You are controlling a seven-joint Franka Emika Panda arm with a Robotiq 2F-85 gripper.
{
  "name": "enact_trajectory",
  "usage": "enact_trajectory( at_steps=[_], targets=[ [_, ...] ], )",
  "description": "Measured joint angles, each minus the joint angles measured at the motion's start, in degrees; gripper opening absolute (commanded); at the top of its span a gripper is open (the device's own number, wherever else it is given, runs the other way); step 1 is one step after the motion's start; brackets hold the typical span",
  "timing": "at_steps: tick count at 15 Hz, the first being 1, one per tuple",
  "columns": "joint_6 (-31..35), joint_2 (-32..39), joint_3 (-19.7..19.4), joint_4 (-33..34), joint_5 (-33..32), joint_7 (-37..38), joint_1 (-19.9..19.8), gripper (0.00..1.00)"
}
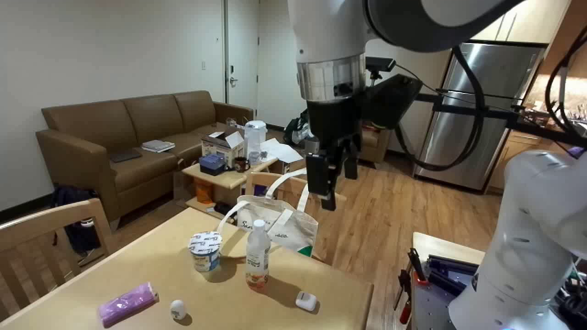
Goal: Pick up the white object from the left and put it inside the bag
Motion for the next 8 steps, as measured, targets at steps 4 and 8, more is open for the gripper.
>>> enact_trajectory(
  at_steps=[4,8],
  targets=[
    [0.0,0.0,0.0,0.0,0.0,0.0,0.0,1.0],
    [3.5,0.1,-0.6,0.0,0.0,-0.1,0.9,1.0]
  ],
)
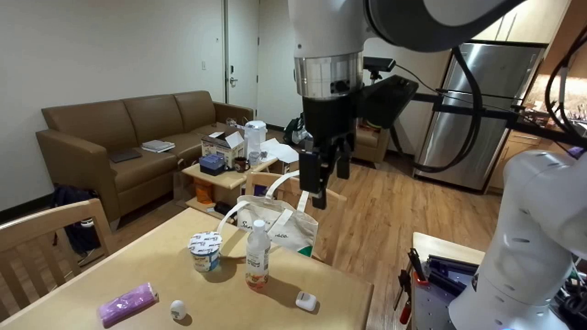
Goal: Pick up the white object from the left and put it inside the bag
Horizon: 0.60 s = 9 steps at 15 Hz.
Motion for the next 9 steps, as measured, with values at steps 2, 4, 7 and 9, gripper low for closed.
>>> enact_trajectory(
  at_steps=[2,4,7,9],
  targets=[
    [8.2,1.0,0.2,0.2,-0.3,-0.4,1.2,1.0],
    [16.6,4.2,1.4,1.5,-2.0,-0.6,2.5,1.0],
    [27.7,12.8,3.0,6.5,-8.2,-0.8,3.5,1.0],
    [32.5,19.9,3.1,11.6,-14.2,-1.0,4.2,1.0]
  ],
)
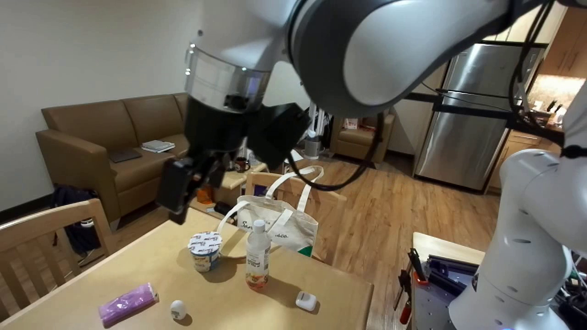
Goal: Pick up the white object from the left and put it inside the bag
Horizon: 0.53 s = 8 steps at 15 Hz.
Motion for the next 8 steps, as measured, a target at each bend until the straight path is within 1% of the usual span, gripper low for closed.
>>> enact_trajectory(
  at_steps=[2,3,6,8],
  targets=[
    [1.2,7.1,-0.9,6.4,-4.5,-0.1,1.3,1.0],
    [1.1,10.6,-1.8,9.8,-5.5,-0.3,2.4,1.0],
    [0.3,20.4,-5.6,19.8,-5.5,-2.5,5.9,1.0],
    [-1.7,26.3,-8.0,26.4,-3.6,-4.2,7.4,1.0]
  ],
)
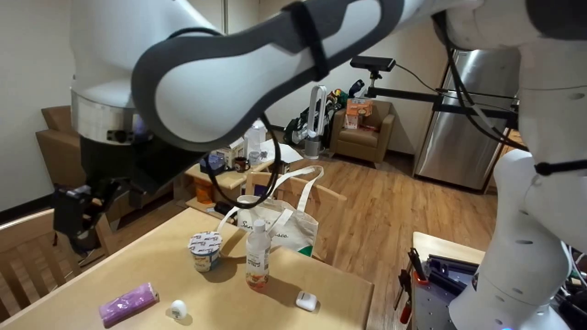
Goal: Pick up the white object from the left and put it inside the bag
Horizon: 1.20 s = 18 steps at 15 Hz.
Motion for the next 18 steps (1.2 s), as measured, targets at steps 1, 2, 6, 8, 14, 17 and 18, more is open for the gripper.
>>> enact_trajectory(
  at_steps=[1,2,6,8,14,17,18],
  targets=[
    [-1.5,2.7,-1.0,3.2,1.4,-1.0,0.5,1.0],
    [-3.3,5.2,-1.9,6.4,3.1,-1.8,0.9,1.0],
    [-9.4,15.2,-4.8,18.1,8.3,-2.9,1.8,1.0],
    [-11.8,19.6,-6.2,22.8,9.9,-2.9,2.0,1.0],
    [-16.6,25.7,-9.1,29.1,13.7,-2.3,1.8,1.0],
    [-16.6,25.2,-9.6,29.1,13.9,-2.3,2.4,1.0],
    [-17.0,25.6,-10.3,29.4,13.9,-2.2,2.8,1.0]
  ],
)
